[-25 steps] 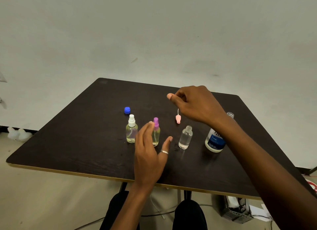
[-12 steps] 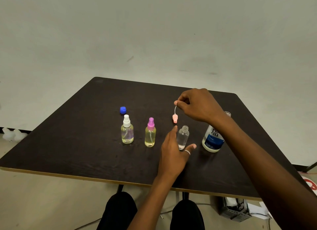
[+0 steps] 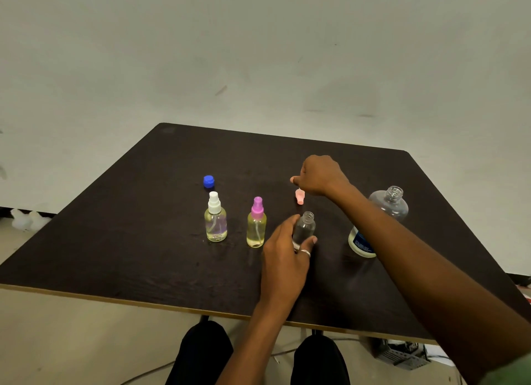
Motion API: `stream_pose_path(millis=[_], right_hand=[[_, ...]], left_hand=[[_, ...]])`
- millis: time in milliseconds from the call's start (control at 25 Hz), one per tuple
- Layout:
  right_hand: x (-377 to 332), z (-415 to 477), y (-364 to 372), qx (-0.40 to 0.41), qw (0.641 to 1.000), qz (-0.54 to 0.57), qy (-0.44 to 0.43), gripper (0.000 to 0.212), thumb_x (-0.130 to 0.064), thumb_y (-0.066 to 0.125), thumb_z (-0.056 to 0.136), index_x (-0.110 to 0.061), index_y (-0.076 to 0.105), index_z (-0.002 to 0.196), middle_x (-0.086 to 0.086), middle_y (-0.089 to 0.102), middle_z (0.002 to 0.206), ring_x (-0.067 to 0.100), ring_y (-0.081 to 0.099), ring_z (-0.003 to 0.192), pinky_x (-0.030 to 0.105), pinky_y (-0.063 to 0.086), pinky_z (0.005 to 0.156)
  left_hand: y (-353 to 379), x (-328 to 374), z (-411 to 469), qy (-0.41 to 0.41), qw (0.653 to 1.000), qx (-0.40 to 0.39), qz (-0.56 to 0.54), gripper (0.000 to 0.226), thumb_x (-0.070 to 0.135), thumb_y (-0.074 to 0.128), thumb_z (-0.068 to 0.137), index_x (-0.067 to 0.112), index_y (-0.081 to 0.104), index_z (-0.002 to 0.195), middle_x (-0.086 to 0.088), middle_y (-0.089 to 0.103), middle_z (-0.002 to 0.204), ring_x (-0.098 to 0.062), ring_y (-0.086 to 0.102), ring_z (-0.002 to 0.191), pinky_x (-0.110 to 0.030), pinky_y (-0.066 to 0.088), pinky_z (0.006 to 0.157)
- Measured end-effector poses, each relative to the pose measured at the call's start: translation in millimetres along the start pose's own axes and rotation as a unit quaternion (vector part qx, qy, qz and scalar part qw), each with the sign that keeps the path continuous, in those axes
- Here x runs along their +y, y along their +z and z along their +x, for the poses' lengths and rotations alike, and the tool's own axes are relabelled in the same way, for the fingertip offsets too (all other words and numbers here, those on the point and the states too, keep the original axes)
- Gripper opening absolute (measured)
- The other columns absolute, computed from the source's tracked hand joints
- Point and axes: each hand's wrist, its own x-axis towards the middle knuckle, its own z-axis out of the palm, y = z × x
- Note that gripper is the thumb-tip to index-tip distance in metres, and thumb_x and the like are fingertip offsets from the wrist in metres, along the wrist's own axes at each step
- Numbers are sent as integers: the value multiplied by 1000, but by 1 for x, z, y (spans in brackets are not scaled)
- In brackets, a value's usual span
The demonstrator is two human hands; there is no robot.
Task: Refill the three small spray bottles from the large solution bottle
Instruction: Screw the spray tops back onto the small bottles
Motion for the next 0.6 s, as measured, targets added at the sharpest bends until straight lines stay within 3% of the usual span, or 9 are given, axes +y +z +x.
stream_pose_path(millis=[240, 400, 600], right_hand=[[5, 1, 31, -36, 998, -32, 32, 36, -45, 72, 81, -13, 56, 73, 7, 64, 79, 25, 64, 78, 39, 57, 74], [9, -2, 37, -18, 999, -39, 31, 26, -30, 73, 81, -8, 64, 89, 10, 64, 91, 31, 64, 85, 38, 55, 71], [3, -9, 17, 27, 999, -44, 9, 19, -22, 65, 78, -8, 67, 91, 13, 65, 90, 35, 64, 84, 43, 57, 75]], left_hand=[[-2, -5, 0, 22, 1000, 2, 0, 49, 25, 74, 89, 19, 58, 135, 8, 65, 125, -2, 60, 116, -24, 52, 96], [-3, -4, -1, 34, 999, 5, 4, 48, 25, 74, 89, 18, 58, 133, 7, 66, 123, -3, 61, 113, -25, 53, 94], [-4, -6, 0, 26, 1000, -1, -1, 48, 26, 75, 88, 21, 58, 133, 8, 66, 122, -4, 62, 112, -27, 53, 93]])
